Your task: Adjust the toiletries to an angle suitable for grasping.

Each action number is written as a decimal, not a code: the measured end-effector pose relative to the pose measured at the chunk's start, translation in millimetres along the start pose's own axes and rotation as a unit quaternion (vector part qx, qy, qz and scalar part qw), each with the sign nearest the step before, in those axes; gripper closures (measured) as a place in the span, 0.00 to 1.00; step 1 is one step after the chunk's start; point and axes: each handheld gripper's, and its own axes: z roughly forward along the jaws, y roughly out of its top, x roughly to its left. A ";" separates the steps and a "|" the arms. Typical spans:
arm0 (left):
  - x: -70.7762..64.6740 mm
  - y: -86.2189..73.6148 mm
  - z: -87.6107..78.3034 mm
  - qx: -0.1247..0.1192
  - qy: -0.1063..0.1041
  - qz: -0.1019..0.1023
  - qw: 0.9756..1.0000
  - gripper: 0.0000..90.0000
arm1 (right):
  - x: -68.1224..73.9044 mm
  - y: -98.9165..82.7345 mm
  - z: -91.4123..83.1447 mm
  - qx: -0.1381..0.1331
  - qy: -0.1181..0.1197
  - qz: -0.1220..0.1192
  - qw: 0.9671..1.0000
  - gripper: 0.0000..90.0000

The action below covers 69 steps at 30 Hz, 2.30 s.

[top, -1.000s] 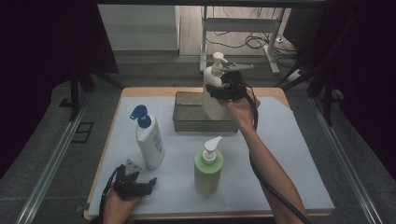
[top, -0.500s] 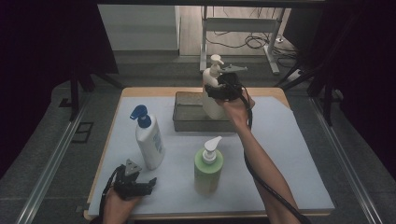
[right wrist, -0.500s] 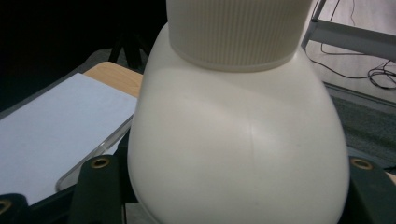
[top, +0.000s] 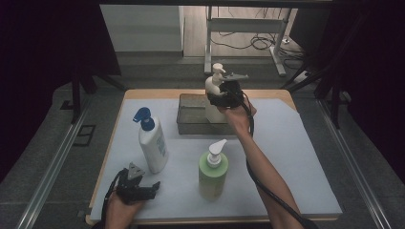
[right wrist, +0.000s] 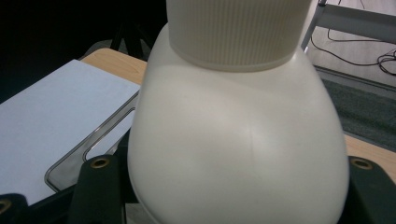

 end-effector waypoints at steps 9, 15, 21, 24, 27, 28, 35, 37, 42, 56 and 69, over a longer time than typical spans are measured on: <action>0.0 0.0 0.0 0.000 0.000 0.000 1.000 0.14 | 2.6 -9.0 5.8 0.004 0.003 0.003 1.000 0.40; 0.0 0.0 0.0 0.000 0.000 0.000 1.000 0.14 | 4.4 -15.6 8.6 0.006 0.004 -0.001 1.000 0.40; 0.0 0.0 -0.1 0.000 0.000 0.000 1.000 0.14 | 5.2 -25.8 15.4 0.015 0.002 -0.005 1.000 0.40; 0.0 0.0 -0.1 0.000 0.000 0.000 1.000 0.14 | 3.8 -26.6 14.8 0.014 0.004 -0.004 1.000 0.40; 0.0 0.0 0.0 0.000 0.000 0.000 1.000 0.14 | 1.3 -26.6 13.9 0.025 0.011 -0.007 1.000 0.39; -0.1 0.0 0.0 0.000 0.000 0.000 1.000 0.14 | -0.5 -25.8 13.2 0.031 0.019 -0.005 0.999 0.37; -0.1 0.0 0.0 0.000 0.000 0.000 1.000 0.14 | -2.5 -27.2 10.5 0.040 0.034 -0.011 0.999 0.32; 0.0 0.0 0.1 0.000 0.000 0.000 1.000 0.14 | -2.6 -28.1 7.8 0.042 0.035 -0.015 0.998 0.32; -0.1 -0.1 0.0 0.000 0.000 0.000 1.000 0.14 | -4.0 -32.1 -4.5 0.040 0.040 -0.022 0.998 0.34; -0.2 -0.1 0.1 0.000 0.000 0.000 1.000 0.14 | -14.3 -46.2 -29.5 0.052 0.058 -0.038 0.996 0.44; -0.3 0.0 0.0 0.000 0.001 0.000 1.000 0.14 | -30.3 -54.0 -41.7 0.065 0.043 -0.039 0.996 0.77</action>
